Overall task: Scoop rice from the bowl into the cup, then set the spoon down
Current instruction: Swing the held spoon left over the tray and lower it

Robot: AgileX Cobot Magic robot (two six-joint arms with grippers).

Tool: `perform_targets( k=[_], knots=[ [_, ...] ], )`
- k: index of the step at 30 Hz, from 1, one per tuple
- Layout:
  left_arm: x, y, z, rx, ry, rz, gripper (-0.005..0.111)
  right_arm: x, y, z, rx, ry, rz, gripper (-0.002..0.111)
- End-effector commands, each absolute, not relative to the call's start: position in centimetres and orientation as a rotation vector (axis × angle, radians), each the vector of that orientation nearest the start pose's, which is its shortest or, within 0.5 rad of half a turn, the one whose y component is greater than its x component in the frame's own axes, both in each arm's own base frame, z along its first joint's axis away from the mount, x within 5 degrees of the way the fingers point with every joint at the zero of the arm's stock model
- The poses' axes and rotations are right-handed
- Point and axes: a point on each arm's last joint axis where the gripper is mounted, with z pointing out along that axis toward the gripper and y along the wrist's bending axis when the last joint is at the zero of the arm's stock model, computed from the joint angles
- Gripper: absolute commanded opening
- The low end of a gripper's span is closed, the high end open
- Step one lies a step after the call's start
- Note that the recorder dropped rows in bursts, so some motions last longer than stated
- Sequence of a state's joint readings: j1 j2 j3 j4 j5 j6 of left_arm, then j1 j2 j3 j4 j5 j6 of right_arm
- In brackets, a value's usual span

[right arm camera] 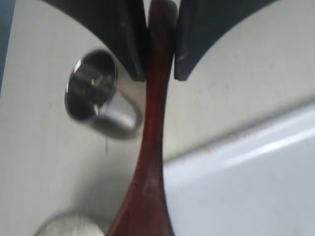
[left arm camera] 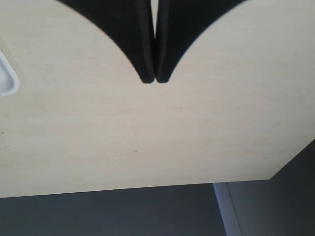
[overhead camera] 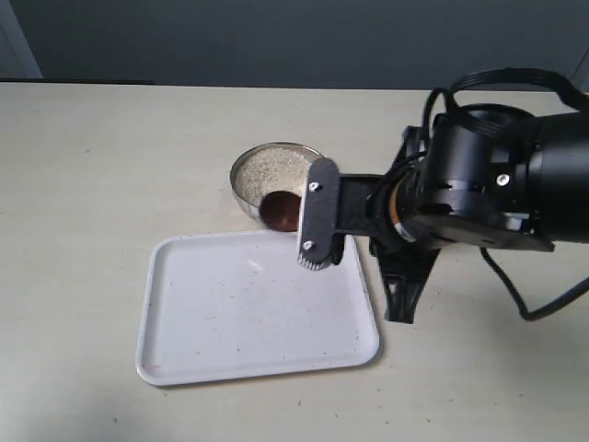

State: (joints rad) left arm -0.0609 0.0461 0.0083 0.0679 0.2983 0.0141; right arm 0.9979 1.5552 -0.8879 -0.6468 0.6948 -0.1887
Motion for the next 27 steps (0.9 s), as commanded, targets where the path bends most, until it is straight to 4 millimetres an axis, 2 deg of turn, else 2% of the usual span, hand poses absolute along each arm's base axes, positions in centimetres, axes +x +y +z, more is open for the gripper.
perform_targets(
  k=[1, 12, 18, 27],
  knots=[
    [5.8, -0.2, 18.5, 0.112, 1.815, 0.028, 0.001, 17.5, 25.0, 20.5, -2.024, 1.620, -0.317, -0.001],
    [5.8, -0.2, 18.4, 0.112, 1.817, 0.028, 0.001, 19.0, 28.8, 17.4, -2.058, 1.623, -0.224, -0.001],
    [5.8, -0.2, 18.4, 0.112, 1.817, 0.028, 0.001, 18.9, 29.1, 14.2, -2.094, 1.740, -0.192, -0.001],
    [5.8, -0.2, 18.4, 0.112, 1.817, 0.028, 0.001, 18.9, 29.1, 13.5, -2.039, 1.840, -0.176, -0.001]
  ],
)
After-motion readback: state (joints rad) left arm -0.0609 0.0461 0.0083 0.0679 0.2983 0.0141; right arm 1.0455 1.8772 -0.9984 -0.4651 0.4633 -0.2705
